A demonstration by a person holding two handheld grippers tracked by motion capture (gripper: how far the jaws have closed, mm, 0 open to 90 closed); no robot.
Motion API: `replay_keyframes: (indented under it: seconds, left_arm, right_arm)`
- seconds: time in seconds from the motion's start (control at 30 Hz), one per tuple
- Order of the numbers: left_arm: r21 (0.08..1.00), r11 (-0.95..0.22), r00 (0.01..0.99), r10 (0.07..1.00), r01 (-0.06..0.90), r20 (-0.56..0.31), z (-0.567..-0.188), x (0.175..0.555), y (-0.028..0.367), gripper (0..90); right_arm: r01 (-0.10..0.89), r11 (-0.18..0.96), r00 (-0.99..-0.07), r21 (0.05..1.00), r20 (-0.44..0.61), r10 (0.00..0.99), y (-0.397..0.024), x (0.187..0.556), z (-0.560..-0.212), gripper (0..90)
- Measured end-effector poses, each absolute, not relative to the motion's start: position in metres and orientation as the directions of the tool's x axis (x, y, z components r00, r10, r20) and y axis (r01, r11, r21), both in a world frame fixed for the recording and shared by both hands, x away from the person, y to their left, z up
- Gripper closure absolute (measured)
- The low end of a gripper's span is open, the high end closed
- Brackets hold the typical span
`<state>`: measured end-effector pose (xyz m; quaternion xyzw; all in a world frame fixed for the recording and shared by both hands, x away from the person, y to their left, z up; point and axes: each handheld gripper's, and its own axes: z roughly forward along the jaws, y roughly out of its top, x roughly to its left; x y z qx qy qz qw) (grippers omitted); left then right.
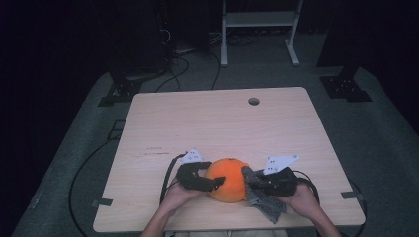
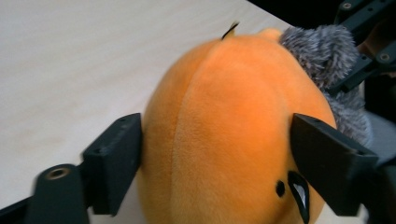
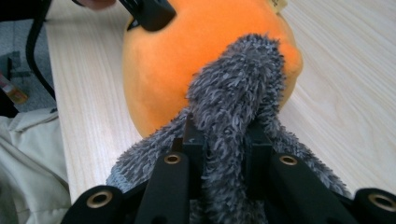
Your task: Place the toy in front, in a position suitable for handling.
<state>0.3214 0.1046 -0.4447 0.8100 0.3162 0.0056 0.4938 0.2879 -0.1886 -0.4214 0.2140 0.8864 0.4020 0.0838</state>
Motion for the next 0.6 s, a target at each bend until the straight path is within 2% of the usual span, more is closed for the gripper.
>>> replay_keyframes:
  seconds: [0.07, 0.1, 0.17, 0.23, 0.3, 0.37, 0.47, 0.6]
  left_arm:
    - [0.805, -0.302, 0.796, 0.520, 0.511, -0.311, -0.446, 0.322, 0.106, 18.9]
    - [0.816, -0.310, 0.801, 0.530, 0.488, -0.278, -0.445, 0.320, 0.105, 24.9]
    - [0.860, -0.302, 0.803, 0.567, 0.412, -0.185, -0.440, 0.314, 0.100, 32.5]
    - [0.905, -0.314, 0.799, 0.600, 0.287, -0.045, -0.435, 0.305, 0.094, 35.0]
    - [0.906, -0.343, 0.807, 0.591, 0.250, 0.001, -0.435, 0.302, 0.092, 34.4]
    - [0.901, -0.347, 0.821, 0.570, 0.260, -0.017, -0.437, 0.301, 0.095, 31.3]
    - [0.892, -0.334, 0.848, 0.521, 0.304, -0.094, -0.433, 0.305, 0.102, 21.7]
    - [0.867, -0.278, 0.819, 0.530, 0.413, -0.221, -0.433, 0.317, 0.109, 13.3]
  right_arm:
    - [0.310, 0.580, -0.892, 0.753, 0.019, 0.452, -0.188, 0.289, -0.421, 75.1]
    - [0.312, 0.573, -0.890, 0.758, 0.021, 0.456, -0.188, 0.290, -0.419, 75.1]
    - [0.328, 0.562, -0.877, 0.759, 0.025, 0.479, -0.188, 0.293, -0.416, 75.1]
    - [0.332, 0.549, -0.857, 0.767, 0.002, 0.515, -0.188, 0.297, -0.412, 75.1]
    - [0.333, 0.510, -0.840, 0.793, 0.004, 0.543, -0.189, 0.300, -0.407, 75.2]
    - [0.341, 0.494, -0.836, 0.800, 0.017, 0.549, -0.189, 0.303, -0.407, 75.1]
    - [0.361, 0.517, -0.848, 0.776, 0.043, 0.528, -0.186, 0.304, -0.417, 75.0]
    - [0.351, 0.563, -0.866, 0.748, 0.032, 0.498, -0.183, 0.295, -0.425, 75.3]
